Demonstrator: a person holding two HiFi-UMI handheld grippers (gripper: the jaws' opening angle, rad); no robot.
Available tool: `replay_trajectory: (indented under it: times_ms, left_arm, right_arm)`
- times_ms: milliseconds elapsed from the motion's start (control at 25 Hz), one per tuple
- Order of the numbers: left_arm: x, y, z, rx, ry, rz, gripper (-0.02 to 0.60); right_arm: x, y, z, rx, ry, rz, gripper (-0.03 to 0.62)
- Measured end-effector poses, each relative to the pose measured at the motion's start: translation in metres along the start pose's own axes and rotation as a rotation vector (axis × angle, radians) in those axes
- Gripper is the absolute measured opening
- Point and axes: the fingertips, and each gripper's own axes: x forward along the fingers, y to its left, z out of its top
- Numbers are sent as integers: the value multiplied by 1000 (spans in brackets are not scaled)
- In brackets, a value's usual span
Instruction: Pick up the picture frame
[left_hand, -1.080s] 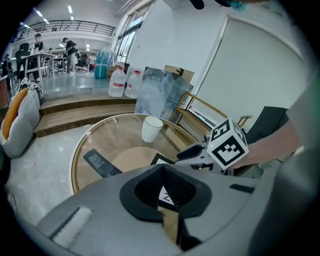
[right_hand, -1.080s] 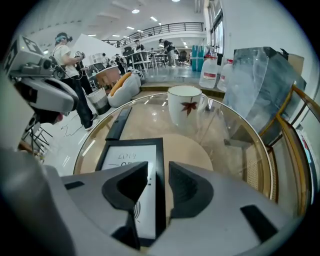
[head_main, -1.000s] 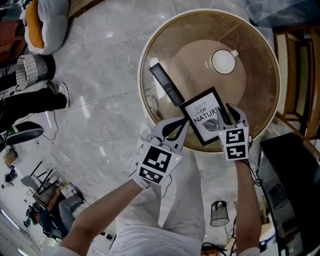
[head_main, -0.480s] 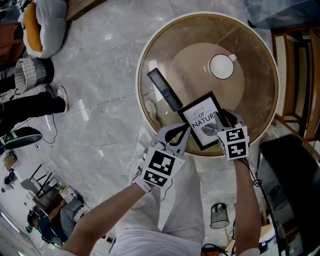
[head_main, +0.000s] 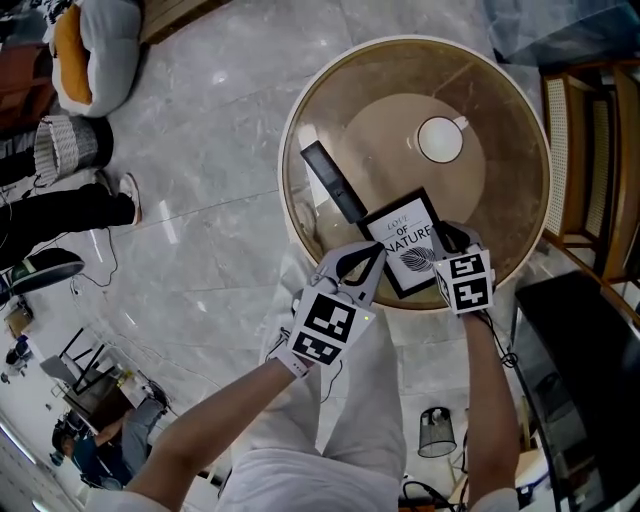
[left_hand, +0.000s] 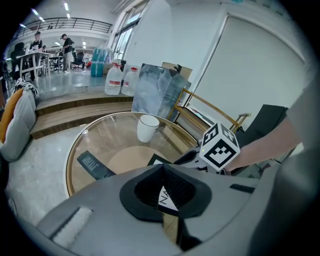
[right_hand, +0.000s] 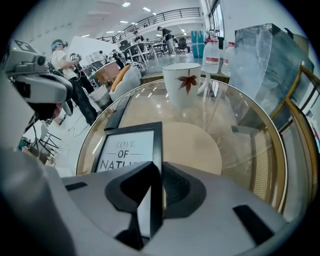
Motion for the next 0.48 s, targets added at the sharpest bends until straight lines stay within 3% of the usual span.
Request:
replay_trajectory:
  times_ms: [480]
  left_arm:
    - [-56, -15, 37, 23, -28, 6, -3]
  right_arm:
    - [-85, 9, 28, 66, -100, -90, 58]
